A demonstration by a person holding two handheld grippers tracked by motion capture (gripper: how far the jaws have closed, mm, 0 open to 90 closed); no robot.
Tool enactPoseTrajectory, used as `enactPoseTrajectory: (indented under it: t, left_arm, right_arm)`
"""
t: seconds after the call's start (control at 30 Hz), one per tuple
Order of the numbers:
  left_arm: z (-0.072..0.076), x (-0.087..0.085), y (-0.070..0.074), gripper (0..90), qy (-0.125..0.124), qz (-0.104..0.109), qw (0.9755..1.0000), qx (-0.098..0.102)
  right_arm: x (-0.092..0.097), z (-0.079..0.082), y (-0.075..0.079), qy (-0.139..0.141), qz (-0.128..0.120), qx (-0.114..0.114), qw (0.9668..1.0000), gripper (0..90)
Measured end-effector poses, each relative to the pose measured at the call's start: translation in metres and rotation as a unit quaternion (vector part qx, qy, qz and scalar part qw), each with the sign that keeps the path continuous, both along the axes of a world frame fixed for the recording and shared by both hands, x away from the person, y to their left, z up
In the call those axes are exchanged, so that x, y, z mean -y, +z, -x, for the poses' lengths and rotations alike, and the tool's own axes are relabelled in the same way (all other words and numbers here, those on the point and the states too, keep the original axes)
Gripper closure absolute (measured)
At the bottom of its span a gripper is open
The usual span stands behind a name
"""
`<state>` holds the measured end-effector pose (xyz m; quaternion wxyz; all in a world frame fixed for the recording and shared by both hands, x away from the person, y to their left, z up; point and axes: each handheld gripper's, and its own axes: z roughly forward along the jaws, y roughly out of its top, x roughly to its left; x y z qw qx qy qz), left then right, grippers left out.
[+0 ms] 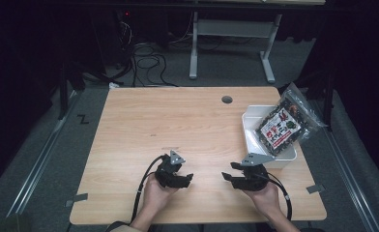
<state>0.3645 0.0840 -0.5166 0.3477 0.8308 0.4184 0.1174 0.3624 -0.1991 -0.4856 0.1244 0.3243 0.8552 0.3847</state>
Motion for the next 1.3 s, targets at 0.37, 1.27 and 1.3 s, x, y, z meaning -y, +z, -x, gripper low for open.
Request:
enactPoseTrajectory:
  t: [0.37, 1.27, 1.3]
  left_arm:
    - [0.0, 0.001, -0.001, 32.9, -0.002, -0.004, 1.0, -0.002]
    - [0.001, 0.001, 0.0, 32.9, 0.0, -0.003, 1.0, -0.005]
    - [0.001, 0.001, -0.001, 32.9, 0.0, -0.003, 1.0, -0.005]
  right_arm:
    - [-0.002, -0.009, -0.013, -0.002, 0.021, -0.001, 0.9998, 47.0]
    - [0.002, -0.015, -0.026, -0.021, 0.012, -0.014, 0.9996, 46.2]
    - [0.002, -0.015, -0.026, -0.02, 0.013, -0.013, 0.9996, 46.2]
